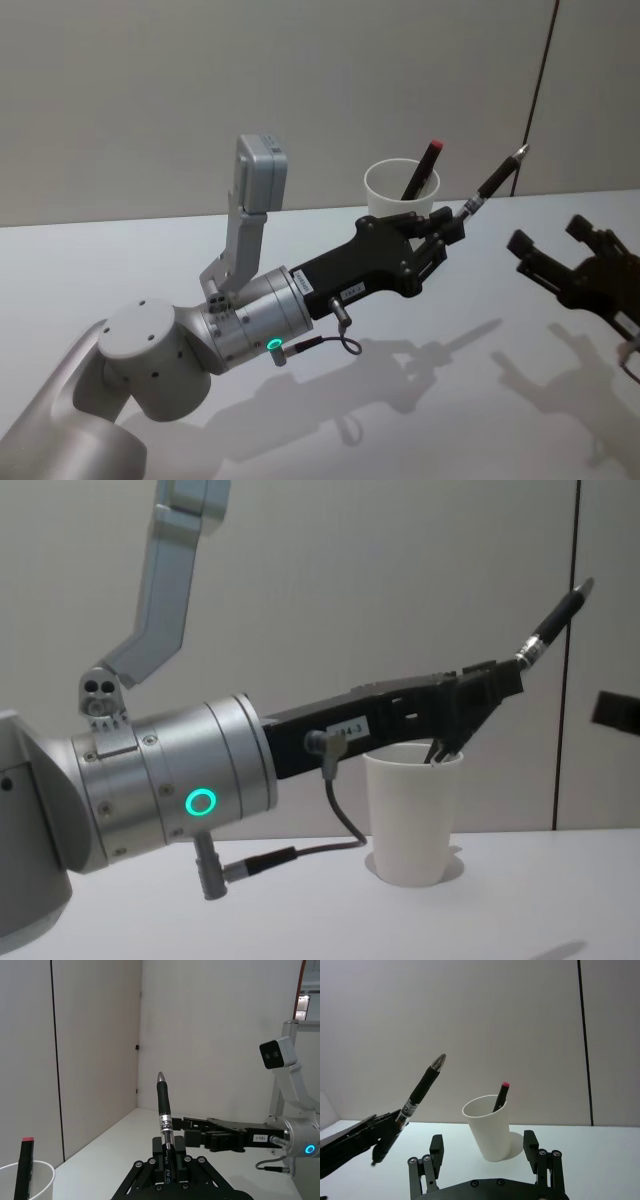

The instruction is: Place the pen into the pen holder.

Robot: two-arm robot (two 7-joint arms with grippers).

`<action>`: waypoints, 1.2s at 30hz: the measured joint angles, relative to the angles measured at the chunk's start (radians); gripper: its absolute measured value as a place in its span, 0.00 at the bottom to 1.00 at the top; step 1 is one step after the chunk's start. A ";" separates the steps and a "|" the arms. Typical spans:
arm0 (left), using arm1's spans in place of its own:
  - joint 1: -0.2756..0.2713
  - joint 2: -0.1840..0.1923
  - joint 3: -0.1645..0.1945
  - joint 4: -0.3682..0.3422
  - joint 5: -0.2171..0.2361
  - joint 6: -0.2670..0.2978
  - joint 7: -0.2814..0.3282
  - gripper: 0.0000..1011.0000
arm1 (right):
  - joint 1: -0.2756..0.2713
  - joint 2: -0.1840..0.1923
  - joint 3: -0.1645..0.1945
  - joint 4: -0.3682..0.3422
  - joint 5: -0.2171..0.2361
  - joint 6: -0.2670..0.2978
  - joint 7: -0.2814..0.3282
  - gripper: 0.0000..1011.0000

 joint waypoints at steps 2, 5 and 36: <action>0.000 0.000 0.000 0.000 0.000 0.000 0.000 0.14 | -0.020 0.018 0.015 -0.012 0.051 0.007 0.009 0.99; 0.000 0.000 0.001 0.001 0.000 0.000 -0.001 0.14 | -0.037 0.034 0.030 -0.022 0.098 0.013 0.016 0.99; -0.002 -0.001 0.001 0.003 0.000 0.000 -0.005 0.14 | -0.020 0.022 0.035 -0.046 0.522 0.122 0.103 0.99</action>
